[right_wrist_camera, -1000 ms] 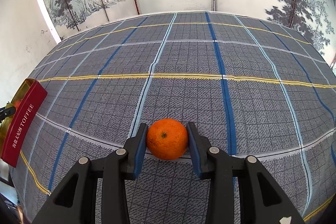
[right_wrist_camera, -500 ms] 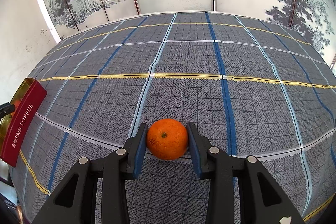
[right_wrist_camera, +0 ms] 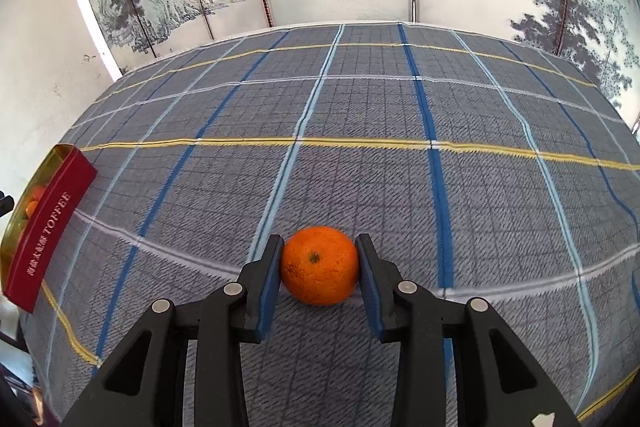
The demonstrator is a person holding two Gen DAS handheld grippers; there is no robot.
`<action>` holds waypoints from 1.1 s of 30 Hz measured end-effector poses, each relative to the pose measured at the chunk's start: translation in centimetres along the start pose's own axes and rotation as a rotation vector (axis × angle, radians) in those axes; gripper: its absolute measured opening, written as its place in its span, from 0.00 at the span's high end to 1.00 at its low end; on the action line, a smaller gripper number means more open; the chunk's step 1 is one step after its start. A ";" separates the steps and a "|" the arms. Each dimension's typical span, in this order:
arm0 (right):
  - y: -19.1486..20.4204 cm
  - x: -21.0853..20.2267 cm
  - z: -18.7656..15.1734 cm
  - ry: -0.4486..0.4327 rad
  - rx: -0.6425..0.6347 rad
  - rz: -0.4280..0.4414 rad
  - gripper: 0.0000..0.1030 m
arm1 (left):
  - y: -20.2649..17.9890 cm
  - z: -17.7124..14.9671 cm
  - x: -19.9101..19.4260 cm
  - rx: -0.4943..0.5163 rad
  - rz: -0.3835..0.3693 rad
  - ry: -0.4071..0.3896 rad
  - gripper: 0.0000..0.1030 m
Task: Organize fruits
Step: 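Carry the green tomato into the tin and open the left gripper, then carry the tangerine over the tin and open the right gripper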
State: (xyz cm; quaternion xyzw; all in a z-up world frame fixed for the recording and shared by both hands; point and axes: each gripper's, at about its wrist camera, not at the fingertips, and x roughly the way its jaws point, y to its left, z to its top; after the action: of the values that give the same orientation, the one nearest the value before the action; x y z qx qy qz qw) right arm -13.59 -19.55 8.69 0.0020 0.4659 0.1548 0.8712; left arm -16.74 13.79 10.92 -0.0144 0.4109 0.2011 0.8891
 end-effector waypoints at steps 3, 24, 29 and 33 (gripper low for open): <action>1.2 -0.6 -0.6 -0.005 -0.007 0.028 0.67 | 0.3 -0.4 -0.7 -0.008 -0.008 -0.002 0.34; 23.8 -4.4 2.0 -0.048 -0.303 0.439 0.67 | 3.4 -2.6 -4.0 -0.051 -0.006 -0.056 0.34; 27.4 -3.4 2.7 -0.030 -0.338 0.488 0.67 | 4.7 -3.1 -4.5 -0.060 -0.010 -0.082 0.34; 30.2 -1.9 2.9 -0.008 -0.355 0.509 0.67 | 5.8 -3.3 -4.8 -0.080 0.008 -0.100 0.34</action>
State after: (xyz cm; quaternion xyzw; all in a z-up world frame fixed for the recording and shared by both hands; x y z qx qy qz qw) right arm -20.38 9.09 16.35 -0.0329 0.4128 0.4469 0.7929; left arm -24.05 16.85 13.04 -0.0385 0.3578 0.2213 0.9064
